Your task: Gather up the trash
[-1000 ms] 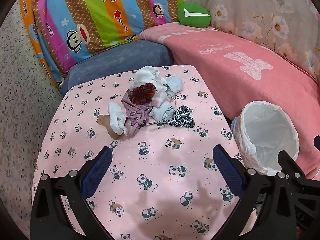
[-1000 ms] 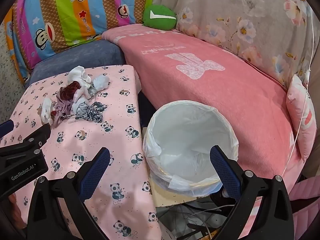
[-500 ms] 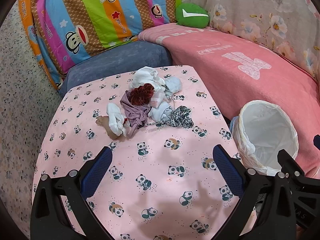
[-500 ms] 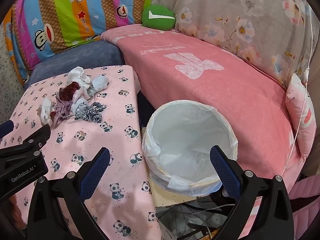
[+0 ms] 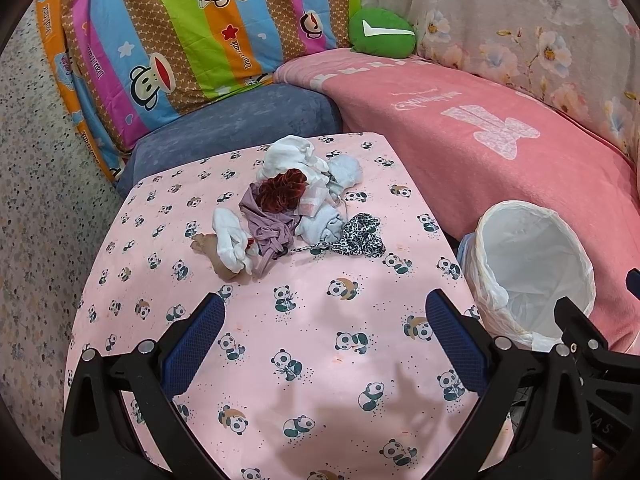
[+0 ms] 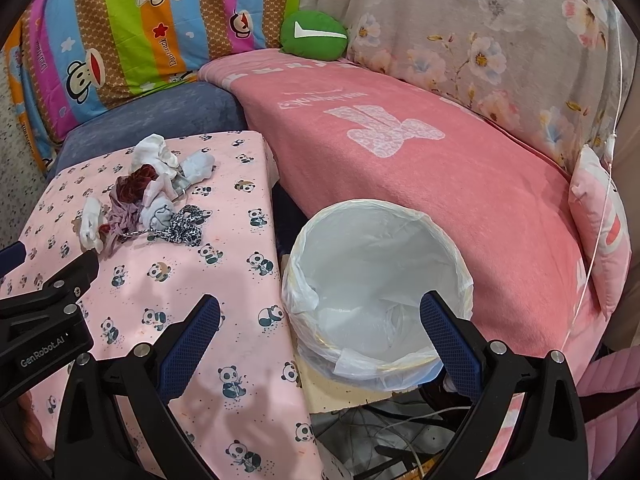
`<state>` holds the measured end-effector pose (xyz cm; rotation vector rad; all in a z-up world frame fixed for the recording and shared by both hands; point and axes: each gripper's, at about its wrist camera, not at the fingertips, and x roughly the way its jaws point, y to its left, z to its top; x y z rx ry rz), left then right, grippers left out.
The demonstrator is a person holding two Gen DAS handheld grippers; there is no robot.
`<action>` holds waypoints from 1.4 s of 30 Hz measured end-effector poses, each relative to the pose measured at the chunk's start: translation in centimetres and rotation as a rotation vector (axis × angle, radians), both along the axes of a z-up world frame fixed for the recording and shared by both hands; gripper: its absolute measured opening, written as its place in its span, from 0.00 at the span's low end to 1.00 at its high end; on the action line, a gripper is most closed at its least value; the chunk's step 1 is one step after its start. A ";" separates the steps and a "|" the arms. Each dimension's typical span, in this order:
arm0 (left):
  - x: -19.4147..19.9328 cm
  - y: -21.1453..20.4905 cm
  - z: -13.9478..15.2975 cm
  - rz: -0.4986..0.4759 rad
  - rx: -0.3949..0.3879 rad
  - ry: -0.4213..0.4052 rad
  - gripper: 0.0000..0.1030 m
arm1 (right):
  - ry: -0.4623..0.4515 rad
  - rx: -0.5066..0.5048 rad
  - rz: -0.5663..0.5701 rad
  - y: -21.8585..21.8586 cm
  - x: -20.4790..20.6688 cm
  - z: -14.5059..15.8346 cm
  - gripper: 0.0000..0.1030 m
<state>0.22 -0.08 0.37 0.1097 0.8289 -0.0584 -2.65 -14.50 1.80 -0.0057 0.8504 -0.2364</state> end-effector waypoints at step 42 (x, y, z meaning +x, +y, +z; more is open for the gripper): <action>6.9 8.4 -3.8 0.038 -0.105 0.051 0.93 | -0.047 0.083 -0.045 3.5 4.8 -2.2 0.95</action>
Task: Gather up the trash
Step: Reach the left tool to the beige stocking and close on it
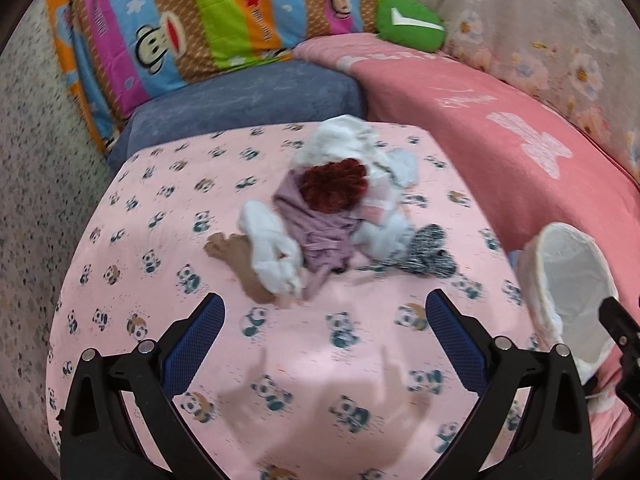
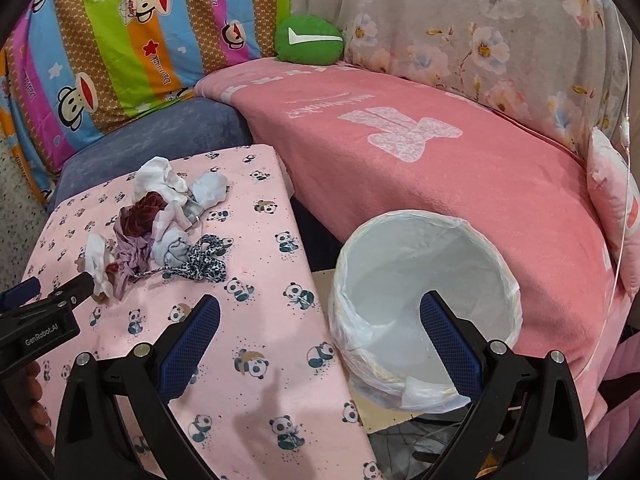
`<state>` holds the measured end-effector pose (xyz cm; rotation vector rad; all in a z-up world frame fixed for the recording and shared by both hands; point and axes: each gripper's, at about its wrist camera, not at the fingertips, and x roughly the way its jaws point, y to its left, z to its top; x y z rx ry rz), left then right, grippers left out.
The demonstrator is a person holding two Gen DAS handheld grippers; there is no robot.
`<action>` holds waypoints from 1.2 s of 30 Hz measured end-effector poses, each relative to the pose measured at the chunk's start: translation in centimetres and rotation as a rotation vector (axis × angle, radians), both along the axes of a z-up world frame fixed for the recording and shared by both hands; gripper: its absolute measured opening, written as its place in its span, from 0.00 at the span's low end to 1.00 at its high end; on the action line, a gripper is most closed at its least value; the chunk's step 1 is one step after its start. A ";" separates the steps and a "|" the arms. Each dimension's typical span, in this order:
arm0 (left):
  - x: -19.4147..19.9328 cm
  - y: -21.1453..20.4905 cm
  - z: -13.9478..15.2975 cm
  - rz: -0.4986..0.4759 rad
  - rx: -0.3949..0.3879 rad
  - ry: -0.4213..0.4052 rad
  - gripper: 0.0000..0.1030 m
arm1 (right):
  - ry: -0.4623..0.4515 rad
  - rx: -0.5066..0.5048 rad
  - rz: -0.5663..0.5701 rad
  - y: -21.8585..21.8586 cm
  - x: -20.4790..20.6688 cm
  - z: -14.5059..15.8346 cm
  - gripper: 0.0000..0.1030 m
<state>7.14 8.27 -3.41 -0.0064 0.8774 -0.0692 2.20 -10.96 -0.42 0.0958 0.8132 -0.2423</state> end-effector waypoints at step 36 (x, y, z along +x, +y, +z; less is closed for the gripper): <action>8.7 11.3 -8.0 -0.050 -0.492 0.226 0.21 | 0.089 0.159 0.369 17.6 12.6 -5.5 0.51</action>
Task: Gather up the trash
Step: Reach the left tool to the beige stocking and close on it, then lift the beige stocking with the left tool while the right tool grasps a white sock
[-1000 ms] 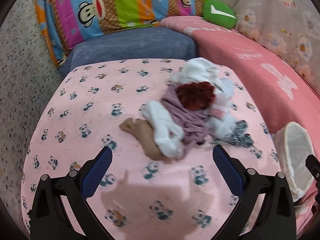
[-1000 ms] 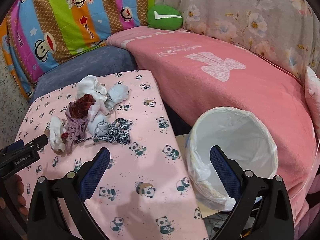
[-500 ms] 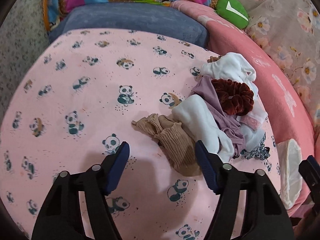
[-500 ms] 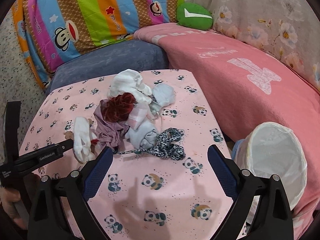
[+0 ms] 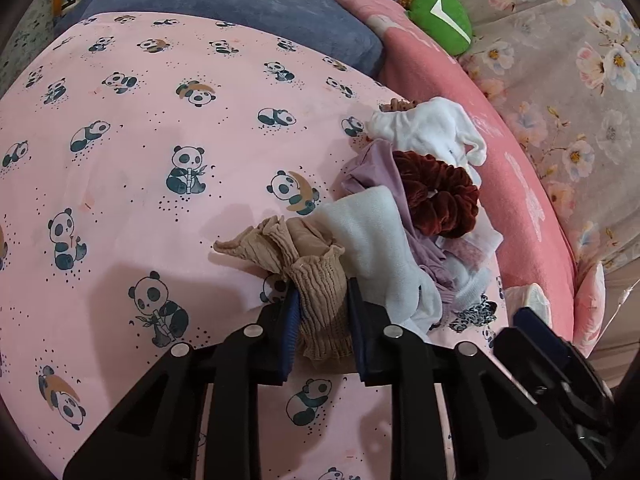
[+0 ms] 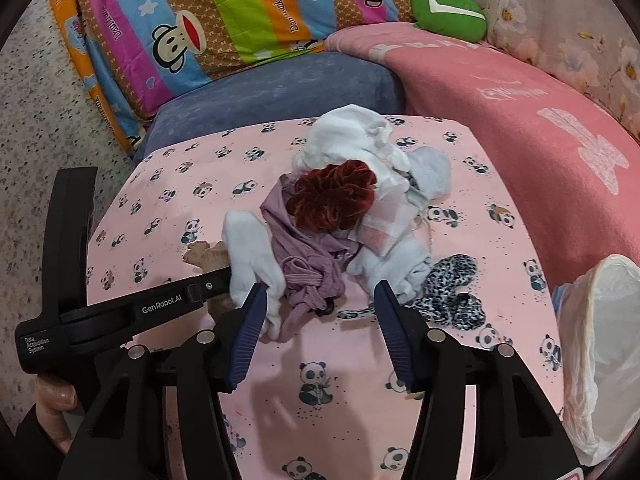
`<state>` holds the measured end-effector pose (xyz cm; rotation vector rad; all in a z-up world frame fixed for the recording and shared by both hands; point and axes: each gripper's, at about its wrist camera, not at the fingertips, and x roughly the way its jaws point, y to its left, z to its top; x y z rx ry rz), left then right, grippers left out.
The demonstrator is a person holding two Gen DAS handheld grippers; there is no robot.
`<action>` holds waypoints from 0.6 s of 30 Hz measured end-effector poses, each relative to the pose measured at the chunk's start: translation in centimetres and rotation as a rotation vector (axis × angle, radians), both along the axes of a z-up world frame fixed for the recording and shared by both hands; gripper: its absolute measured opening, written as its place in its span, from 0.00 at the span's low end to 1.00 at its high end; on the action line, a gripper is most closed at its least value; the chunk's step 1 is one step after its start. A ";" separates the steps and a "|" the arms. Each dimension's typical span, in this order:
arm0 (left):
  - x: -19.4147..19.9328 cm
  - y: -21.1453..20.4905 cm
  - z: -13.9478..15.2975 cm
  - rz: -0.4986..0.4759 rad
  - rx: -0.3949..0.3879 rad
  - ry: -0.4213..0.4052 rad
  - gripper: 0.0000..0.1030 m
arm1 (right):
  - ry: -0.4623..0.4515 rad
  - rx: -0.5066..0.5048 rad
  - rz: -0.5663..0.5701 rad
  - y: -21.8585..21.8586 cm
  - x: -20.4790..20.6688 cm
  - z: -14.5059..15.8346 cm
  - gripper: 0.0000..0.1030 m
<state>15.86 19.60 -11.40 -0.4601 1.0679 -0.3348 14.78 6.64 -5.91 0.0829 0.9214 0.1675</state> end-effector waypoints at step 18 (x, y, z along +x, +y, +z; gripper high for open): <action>-0.5 0.9 1.6 0.023 0.072 -0.018 0.20 | 0.066 0.066 0.143 4.3 2.3 -3.6 0.07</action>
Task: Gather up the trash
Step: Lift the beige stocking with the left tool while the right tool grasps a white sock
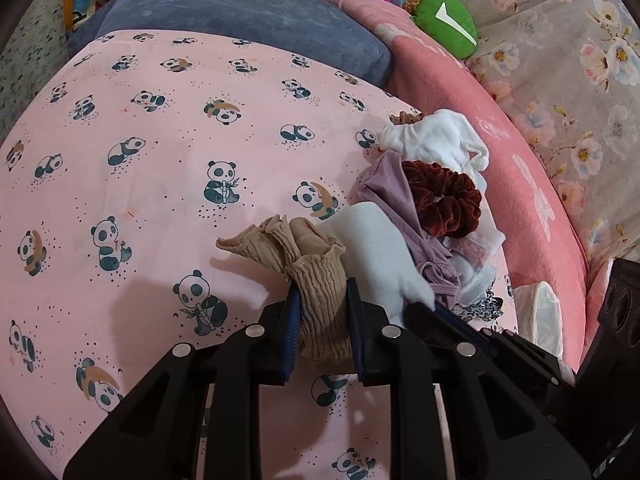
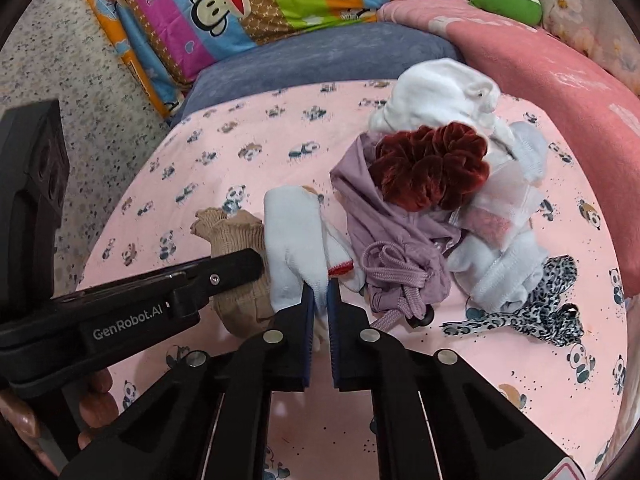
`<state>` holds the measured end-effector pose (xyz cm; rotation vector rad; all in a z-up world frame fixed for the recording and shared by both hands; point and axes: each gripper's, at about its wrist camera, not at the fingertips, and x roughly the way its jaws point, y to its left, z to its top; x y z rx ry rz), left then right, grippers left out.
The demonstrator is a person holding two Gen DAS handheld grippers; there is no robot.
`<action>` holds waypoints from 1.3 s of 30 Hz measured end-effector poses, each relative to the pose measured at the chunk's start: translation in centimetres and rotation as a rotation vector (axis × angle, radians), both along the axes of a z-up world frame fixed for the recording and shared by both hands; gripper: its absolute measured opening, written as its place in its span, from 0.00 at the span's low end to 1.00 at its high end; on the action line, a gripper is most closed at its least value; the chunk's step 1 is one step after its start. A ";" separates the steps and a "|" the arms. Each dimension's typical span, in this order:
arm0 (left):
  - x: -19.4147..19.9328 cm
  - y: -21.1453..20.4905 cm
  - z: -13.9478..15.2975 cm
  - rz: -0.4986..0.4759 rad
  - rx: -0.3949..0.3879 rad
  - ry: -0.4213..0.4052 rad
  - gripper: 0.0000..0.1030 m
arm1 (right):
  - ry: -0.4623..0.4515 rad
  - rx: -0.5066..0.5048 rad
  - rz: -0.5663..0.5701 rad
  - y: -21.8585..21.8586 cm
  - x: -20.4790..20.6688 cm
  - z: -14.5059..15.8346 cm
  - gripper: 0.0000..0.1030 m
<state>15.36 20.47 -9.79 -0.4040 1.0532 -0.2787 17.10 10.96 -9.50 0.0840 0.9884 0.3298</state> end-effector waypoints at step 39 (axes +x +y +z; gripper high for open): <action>-6.4 -27.2 11.0 -0.533 0.069 -0.278 0.21 | -0.285 -0.005 -0.628 -31.0 -14.8 13.1 0.07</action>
